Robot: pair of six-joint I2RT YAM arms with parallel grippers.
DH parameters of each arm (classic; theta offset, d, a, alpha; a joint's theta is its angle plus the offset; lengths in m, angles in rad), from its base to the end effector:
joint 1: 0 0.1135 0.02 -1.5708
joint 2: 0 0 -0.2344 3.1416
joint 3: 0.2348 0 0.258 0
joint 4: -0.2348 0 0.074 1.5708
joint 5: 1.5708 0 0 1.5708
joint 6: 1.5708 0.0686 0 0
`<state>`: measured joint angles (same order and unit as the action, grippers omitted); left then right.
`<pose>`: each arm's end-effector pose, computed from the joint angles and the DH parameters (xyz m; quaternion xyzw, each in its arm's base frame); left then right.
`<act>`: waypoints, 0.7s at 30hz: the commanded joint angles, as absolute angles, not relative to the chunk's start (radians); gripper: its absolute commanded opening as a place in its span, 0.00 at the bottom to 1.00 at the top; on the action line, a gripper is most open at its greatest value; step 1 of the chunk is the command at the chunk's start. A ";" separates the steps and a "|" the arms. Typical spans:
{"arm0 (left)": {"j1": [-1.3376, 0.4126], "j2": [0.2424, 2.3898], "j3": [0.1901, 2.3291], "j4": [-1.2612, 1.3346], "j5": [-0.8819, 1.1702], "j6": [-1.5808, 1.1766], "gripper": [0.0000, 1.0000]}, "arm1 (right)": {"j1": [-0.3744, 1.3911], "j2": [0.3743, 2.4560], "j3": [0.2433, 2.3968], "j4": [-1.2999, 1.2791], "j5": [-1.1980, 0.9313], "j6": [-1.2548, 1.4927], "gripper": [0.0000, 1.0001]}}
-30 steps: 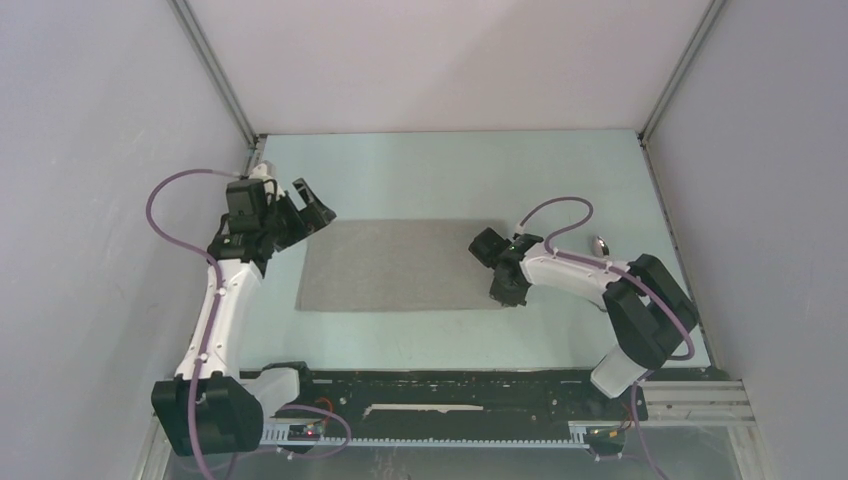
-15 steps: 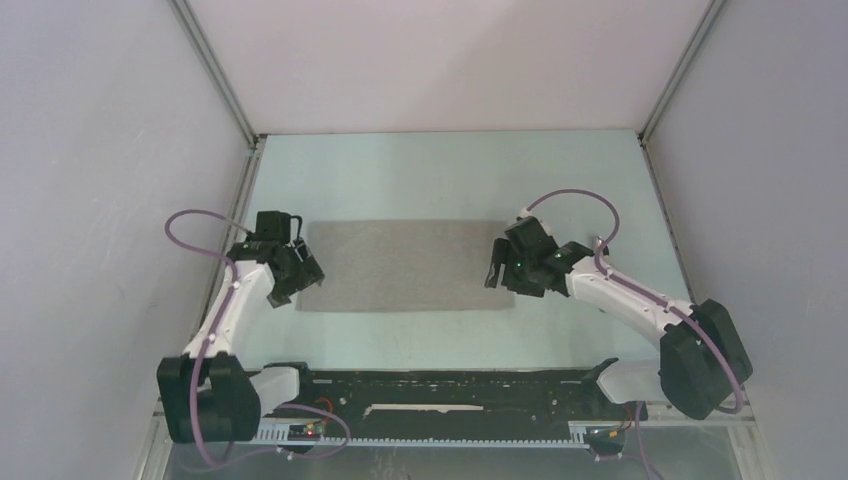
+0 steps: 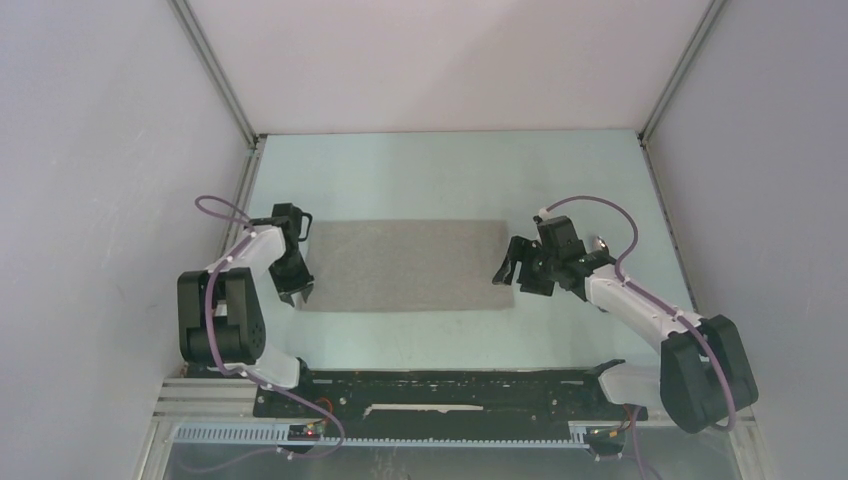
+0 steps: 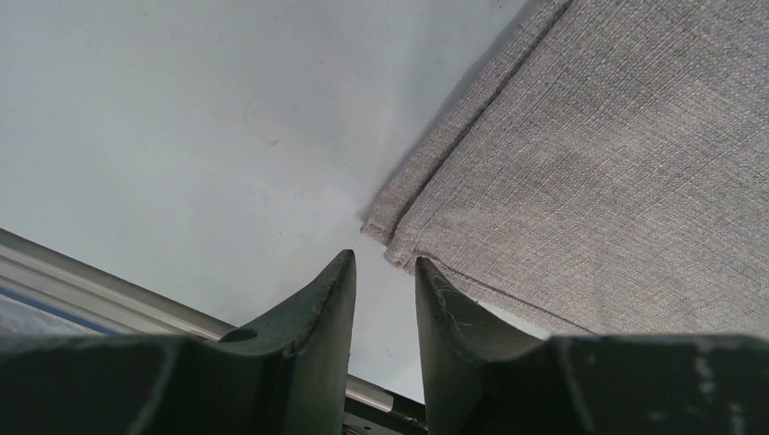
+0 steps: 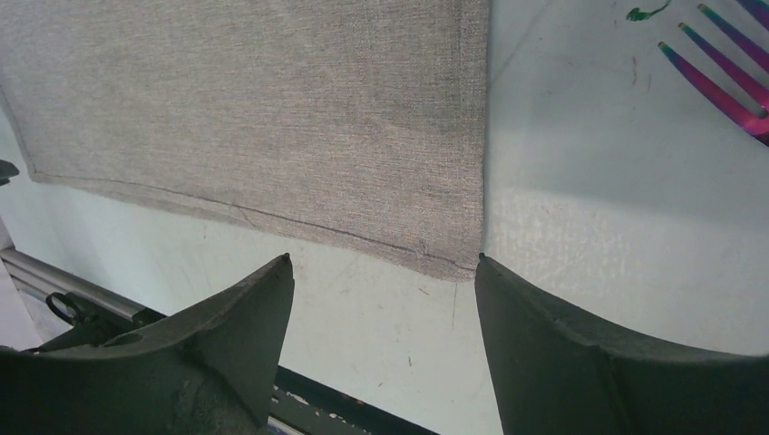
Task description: Fold the napkin into a case and place the utensils inside
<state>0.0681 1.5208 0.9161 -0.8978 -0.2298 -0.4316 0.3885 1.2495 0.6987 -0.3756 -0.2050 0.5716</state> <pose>0.2568 0.0332 0.1139 -0.2493 0.9610 0.1066 0.0541 0.2501 0.1175 0.1429 0.0540 0.9426 0.2316 0.2346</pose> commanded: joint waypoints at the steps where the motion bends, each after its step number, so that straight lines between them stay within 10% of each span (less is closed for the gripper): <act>1: 0.072 1.552 0.920 -0.857 -0.212 -0.401 0.36 | 0.382 1.248 0.685 -0.318 -0.258 0.538 0.80; 21: 0.064 1.570 0.908 -0.838 -0.238 -0.409 0.14 | 0.374 1.226 0.657 -0.305 -0.249 0.544 0.80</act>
<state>0.0677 1.6081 0.9108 -0.8455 -0.2077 -0.4091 0.3790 1.2507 0.6590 -0.3328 -0.2489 0.5613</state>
